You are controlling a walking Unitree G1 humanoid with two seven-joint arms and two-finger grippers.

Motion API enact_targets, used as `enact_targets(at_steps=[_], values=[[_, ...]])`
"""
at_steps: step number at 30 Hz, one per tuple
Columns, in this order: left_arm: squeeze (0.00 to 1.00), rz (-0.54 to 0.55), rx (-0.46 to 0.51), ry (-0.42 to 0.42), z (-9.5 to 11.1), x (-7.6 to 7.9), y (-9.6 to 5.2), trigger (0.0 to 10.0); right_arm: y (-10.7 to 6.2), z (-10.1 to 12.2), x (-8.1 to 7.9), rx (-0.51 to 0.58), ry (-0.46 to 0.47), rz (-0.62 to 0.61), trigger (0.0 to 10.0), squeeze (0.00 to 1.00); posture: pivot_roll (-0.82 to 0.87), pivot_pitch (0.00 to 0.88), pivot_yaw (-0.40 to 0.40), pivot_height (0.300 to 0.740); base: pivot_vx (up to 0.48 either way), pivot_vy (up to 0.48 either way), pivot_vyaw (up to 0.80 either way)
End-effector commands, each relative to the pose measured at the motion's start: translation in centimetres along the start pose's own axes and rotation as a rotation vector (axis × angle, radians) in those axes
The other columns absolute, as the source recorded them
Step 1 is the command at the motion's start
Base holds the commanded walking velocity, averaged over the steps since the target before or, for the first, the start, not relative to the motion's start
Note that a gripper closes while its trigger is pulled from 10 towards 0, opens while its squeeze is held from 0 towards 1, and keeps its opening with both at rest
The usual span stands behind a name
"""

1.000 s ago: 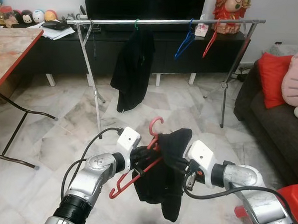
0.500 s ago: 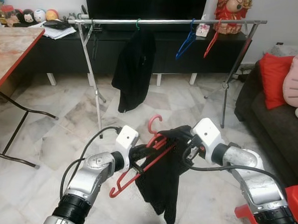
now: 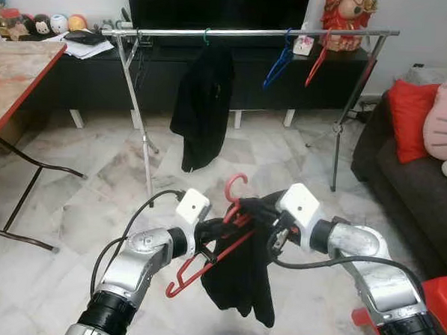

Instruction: Hang hanger

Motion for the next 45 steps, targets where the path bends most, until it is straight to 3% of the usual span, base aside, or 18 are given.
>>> enact_targets(at_steps=[1,7,45], values=[[0.0,-0.034,0.024,0.015,0.8,0.7,0.1,10.0,0.0,1.2,-1.0,0.043,-0.027,0.065,10.0,0.0,-0.09,0.0,-0.034,0.74,0.0,0.0,0.0],[0.0,-0.047,0.019,0.013,0.7,0.8,0.1,10.0,-0.3,1.4,-2.1,0.066,-0.04,0.133,10.0,0.0,-0.09,0.0,-0.033,0.74,0.0,0.0,0.0],[0.0,-0.076,0.131,-0.022,2.5,1.2,0.0,10.0,-0.4,0.7,-1.1,0.018,-0.031,0.078,10.0,0.0,-0.09,0.0,-0.037,0.74,0.0,0.0,0.0]])
Point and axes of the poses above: a point about 5 cm out from each wrist's last joint towards the gripper, its own y axis pointing out of the wrist towards the gripper, its own z axis along the axis of the wrist's last joint, x = y × z, the point moved 3 cm from there along y, pointing out of the wrist towards the gripper, and after that the axes turned 10 degrees about -y, right-handed, at the moved point
